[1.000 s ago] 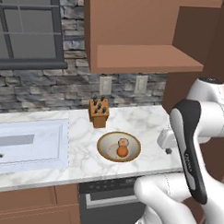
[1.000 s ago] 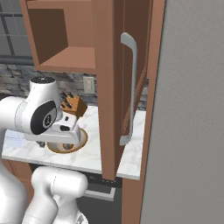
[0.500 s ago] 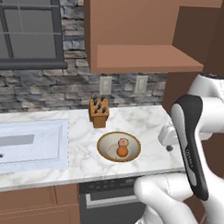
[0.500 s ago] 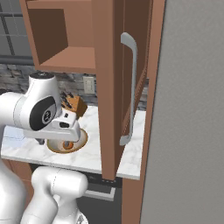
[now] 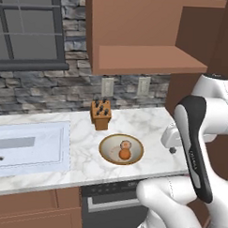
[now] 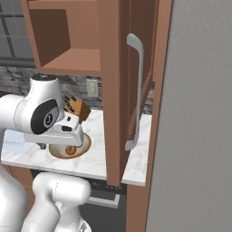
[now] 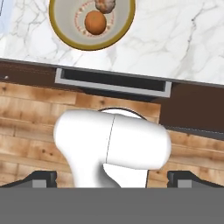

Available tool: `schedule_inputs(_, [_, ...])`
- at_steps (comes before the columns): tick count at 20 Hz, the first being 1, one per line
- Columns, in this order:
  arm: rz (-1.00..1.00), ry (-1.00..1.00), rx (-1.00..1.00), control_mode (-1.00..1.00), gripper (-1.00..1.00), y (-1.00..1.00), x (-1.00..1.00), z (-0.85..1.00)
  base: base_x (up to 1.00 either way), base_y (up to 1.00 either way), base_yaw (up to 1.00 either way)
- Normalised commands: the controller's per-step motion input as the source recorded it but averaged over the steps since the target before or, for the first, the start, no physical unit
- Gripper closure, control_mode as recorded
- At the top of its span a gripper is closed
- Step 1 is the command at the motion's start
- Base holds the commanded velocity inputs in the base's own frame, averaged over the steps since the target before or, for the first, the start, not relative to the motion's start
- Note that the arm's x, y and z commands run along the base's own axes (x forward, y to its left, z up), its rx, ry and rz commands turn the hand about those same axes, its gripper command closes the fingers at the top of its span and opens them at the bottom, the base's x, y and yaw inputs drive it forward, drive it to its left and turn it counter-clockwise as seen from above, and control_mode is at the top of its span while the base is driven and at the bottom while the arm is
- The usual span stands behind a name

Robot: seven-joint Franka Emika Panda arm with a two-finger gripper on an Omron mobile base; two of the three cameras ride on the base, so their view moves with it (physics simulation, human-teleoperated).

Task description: Pick the tangerines from the cabinet and place them in one bowl. Pick the pear from the sink and place it in the other bowl.

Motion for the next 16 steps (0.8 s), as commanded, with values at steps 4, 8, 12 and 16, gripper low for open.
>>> schedule_inputs(4, [0.00,0.00,0.00,1.00,-1.00,0.00,0.00,0.00,-0.22,0.51,-0.02])
schedule_inputs(8, [0.00,0.00,0.00,1.00,-1.00,0.00,0.00,0.00,-0.26,0.60,-0.02])
schedule_inputs(12, [0.00,0.00,0.00,1.00,-1.00,0.00,0.00,0.00,-0.25,0.62,-0.02])
schedule_inputs(16, [0.00,0.00,0.00,1.00,-1.00,0.00,0.00,0.00,-0.29,0.64,-0.02])
